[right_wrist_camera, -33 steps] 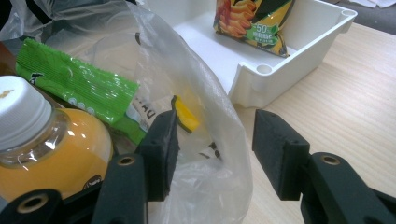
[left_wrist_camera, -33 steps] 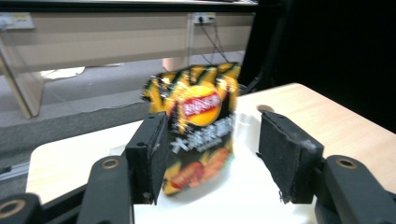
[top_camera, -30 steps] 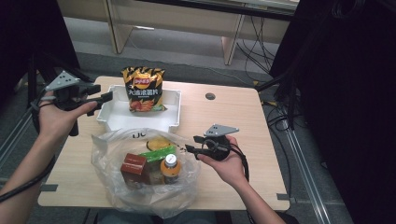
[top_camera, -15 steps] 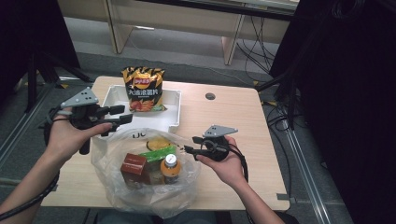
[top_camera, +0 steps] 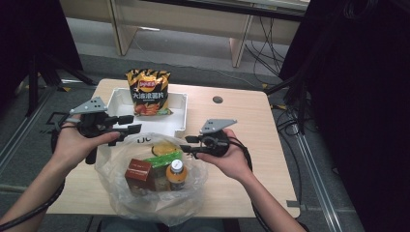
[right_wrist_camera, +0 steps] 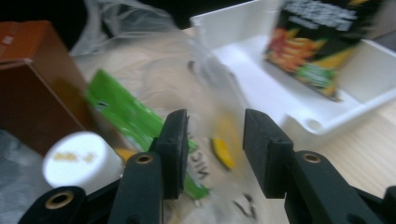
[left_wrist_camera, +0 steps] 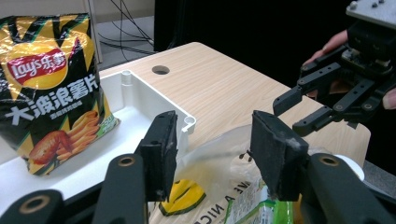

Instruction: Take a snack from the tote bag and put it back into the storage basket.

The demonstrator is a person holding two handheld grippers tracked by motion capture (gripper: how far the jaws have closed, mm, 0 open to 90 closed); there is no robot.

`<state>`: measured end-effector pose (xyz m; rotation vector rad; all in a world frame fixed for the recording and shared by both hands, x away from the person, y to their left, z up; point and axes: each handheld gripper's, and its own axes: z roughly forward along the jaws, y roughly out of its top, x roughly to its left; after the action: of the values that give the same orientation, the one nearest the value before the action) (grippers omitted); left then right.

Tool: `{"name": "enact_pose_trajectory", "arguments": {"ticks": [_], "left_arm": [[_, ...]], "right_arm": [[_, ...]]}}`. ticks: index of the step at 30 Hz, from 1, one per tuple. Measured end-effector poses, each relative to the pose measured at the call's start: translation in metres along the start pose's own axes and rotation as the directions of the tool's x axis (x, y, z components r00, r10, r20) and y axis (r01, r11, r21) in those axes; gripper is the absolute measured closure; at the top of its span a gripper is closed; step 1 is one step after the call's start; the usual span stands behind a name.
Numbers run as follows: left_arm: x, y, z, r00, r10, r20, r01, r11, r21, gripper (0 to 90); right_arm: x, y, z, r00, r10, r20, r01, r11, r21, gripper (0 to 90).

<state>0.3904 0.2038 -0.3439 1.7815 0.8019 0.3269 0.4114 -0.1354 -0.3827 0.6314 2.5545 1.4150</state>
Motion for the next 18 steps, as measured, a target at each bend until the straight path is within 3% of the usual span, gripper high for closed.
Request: {"name": "enact_pose_trajectory", "arguments": {"ticks": [2, 7, 8, 9, 10, 17, 18], "left_arm": [[0.001, -0.003, -0.003, 0.9999, -0.004, -0.01, 0.004, 1.0, -0.002, 49.4], [0.005, -0.012, -0.013, 0.9995, -0.008, -0.03, 0.008, 0.9999, -0.008, 48.0], [0.005, -0.013, -0.015, 0.9994, -0.012, -0.032, 0.011, 0.9999, -0.013, 48.0], [0.005, -0.013, -0.015, 0.9994, -0.012, -0.032, 0.011, 0.9999, -0.013, 47.9], [0.006, -0.016, -0.02, 0.9991, -0.016, -0.039, 0.016, 0.9997, -0.02, 47.8], [0.012, -0.021, -0.029, 0.9977, -0.035, -0.058, 0.033, 0.9989, -0.034, 47.5], [0.012, -0.022, -0.029, 0.9974, -0.043, -0.058, 0.041, 0.9985, -0.036, 47.5]], "right_arm": [[-0.001, 0.013, 0.009, 0.9969, -0.04, -0.067, 0.044, 0.998, 0.046, 60.2], [-0.005, 0.031, 0.032, 0.9815, -0.044, -0.186, 0.071, 0.987, 0.142, 56.2], [-0.005, 0.033, 0.035, 0.9779, -0.025, -0.208, 0.06, 0.984, 0.167, 55.7], [-0.005, 0.033, 0.035, 0.9779, -0.025, -0.208, 0.06, 0.984, 0.167, 55.7], [-0.004, 0.038, 0.043, 0.9674, -0.034, -0.251, 0.085, 0.978, 0.192, 54.5], [0.005, 0.049, 0.061, 0.943, -0.025, -0.332, 0.134, 0.941, 0.311, 54.1], [0.005, 0.049, 0.061, 0.943, -0.025, -0.332, 0.134, 0.941, 0.311, 54.1]]}}
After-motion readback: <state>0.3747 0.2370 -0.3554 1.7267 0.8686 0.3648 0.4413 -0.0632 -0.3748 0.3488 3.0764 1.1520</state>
